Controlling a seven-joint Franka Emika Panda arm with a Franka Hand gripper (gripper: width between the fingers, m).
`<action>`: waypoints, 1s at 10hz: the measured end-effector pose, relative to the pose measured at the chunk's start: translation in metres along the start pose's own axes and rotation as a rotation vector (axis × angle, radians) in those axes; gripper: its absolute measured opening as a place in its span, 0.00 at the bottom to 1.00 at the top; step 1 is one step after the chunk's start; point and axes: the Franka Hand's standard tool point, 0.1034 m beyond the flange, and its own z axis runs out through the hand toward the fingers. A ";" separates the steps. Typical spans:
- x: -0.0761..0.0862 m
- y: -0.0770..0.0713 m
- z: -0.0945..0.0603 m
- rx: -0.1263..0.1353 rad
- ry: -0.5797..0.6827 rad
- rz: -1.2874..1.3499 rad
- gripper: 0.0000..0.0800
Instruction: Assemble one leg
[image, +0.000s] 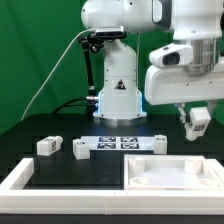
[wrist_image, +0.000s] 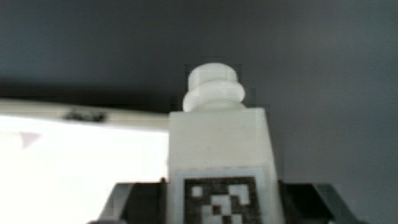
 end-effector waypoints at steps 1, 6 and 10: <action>-0.002 0.001 0.002 0.002 0.085 -0.004 0.36; 0.040 0.017 -0.008 -0.010 0.293 -0.121 0.36; 0.053 0.019 -0.008 -0.011 0.299 -0.133 0.36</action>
Offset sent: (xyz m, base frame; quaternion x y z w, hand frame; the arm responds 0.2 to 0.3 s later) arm 0.0317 -0.0147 0.0061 -0.0246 0.0427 -0.0993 0.9938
